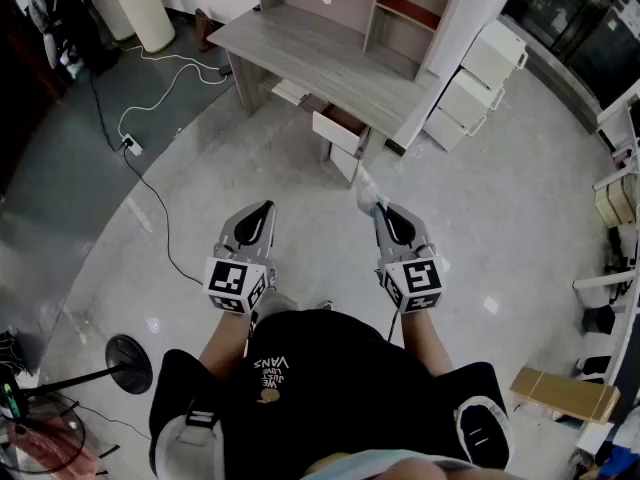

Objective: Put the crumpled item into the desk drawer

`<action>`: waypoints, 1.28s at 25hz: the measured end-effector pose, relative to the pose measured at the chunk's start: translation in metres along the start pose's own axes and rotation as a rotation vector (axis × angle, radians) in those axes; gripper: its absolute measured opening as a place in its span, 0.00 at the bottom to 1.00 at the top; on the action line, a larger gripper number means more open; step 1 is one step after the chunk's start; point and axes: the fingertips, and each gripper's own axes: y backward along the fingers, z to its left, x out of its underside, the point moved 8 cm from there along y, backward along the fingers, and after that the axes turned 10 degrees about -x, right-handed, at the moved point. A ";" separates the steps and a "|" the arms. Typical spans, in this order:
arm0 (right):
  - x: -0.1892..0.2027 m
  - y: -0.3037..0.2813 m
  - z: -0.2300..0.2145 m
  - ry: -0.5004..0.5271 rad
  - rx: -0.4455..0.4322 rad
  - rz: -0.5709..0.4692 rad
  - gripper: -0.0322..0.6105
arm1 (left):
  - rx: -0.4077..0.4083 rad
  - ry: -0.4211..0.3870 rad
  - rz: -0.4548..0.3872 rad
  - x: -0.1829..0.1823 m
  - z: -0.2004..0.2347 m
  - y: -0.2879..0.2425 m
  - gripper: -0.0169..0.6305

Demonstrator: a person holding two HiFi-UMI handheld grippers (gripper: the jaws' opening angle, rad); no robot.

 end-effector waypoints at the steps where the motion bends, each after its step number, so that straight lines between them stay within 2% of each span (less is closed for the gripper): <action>1: 0.000 -0.001 -0.002 -0.007 0.002 -0.007 0.06 | 0.006 -0.001 -0.005 -0.001 0.000 -0.002 0.11; 5: 0.000 -0.008 -0.007 -0.035 0.009 -0.028 0.06 | 0.062 0.019 0.007 0.003 -0.002 -0.015 0.11; 11: 0.004 -0.037 -0.017 -0.042 0.026 0.005 0.06 | 0.138 0.052 0.031 0.014 0.013 -0.052 0.12; 14: 0.005 -0.059 -0.024 -0.053 0.049 0.019 0.06 | 0.171 0.063 0.050 0.020 0.029 -0.079 0.21; 19: 0.003 -0.103 -0.038 -0.068 0.098 0.044 0.06 | 0.236 0.075 0.091 0.027 0.060 -0.130 0.26; 32: 0.000 -0.211 -0.043 -0.088 0.268 0.119 0.06 | 0.472 -0.025 0.187 0.046 0.140 -0.236 0.32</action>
